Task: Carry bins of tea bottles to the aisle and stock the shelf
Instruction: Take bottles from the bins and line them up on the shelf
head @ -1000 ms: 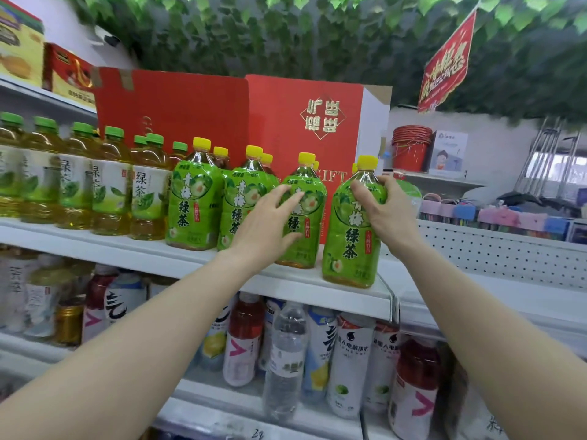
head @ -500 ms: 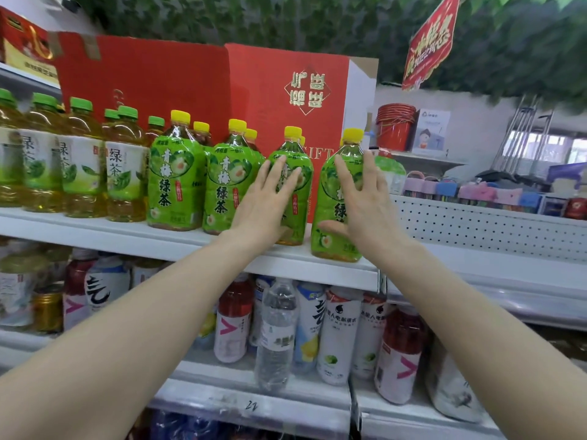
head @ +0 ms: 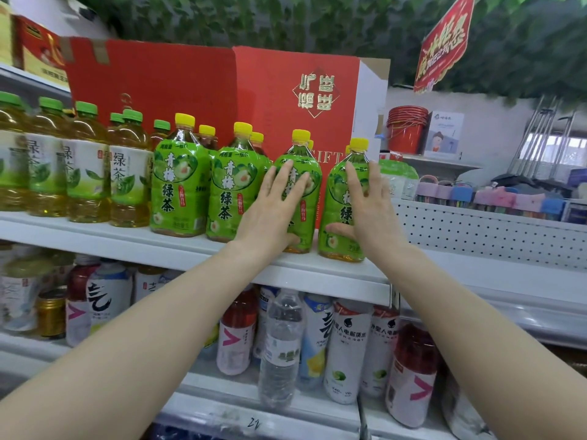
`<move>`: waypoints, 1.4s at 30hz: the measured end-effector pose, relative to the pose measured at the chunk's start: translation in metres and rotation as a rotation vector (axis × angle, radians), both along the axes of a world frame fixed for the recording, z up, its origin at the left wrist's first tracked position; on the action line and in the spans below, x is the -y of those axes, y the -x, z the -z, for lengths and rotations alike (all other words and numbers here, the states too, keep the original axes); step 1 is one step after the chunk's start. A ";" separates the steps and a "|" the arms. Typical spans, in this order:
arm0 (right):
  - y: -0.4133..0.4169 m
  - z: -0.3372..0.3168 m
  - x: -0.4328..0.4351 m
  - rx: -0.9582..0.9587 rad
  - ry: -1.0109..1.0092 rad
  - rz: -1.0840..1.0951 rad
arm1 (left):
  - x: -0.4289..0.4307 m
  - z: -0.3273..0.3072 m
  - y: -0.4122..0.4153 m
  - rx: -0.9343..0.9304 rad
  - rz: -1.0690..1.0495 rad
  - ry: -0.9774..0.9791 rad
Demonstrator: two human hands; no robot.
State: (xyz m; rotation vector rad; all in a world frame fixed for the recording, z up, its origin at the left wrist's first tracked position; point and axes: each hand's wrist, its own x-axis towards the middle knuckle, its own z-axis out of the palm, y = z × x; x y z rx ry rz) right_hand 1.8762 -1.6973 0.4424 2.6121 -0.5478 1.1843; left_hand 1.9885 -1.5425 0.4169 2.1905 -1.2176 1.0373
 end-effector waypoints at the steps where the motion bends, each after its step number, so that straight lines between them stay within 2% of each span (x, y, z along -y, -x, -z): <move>1: 0.000 0.000 0.001 -0.001 0.008 0.002 | 0.001 0.001 0.000 0.006 -0.002 0.002; 11: 0.009 0.000 -0.005 -0.044 0.012 0.020 | -0.009 0.000 0.004 0.040 -0.027 -0.049; 18: 0.042 0.009 -0.036 -0.171 0.191 0.157 | -0.048 0.014 0.010 0.046 0.054 -0.053; 23: 0.069 0.038 -0.081 -0.218 0.293 0.142 | -0.094 0.041 0.018 0.052 0.136 -0.050; 33: 0.117 0.156 -0.152 -0.309 0.345 0.145 | -0.176 0.146 0.028 0.182 0.230 -0.174; 42: 0.137 0.313 -0.200 -0.487 0.163 0.055 | -0.223 0.306 0.039 -0.061 0.288 -0.345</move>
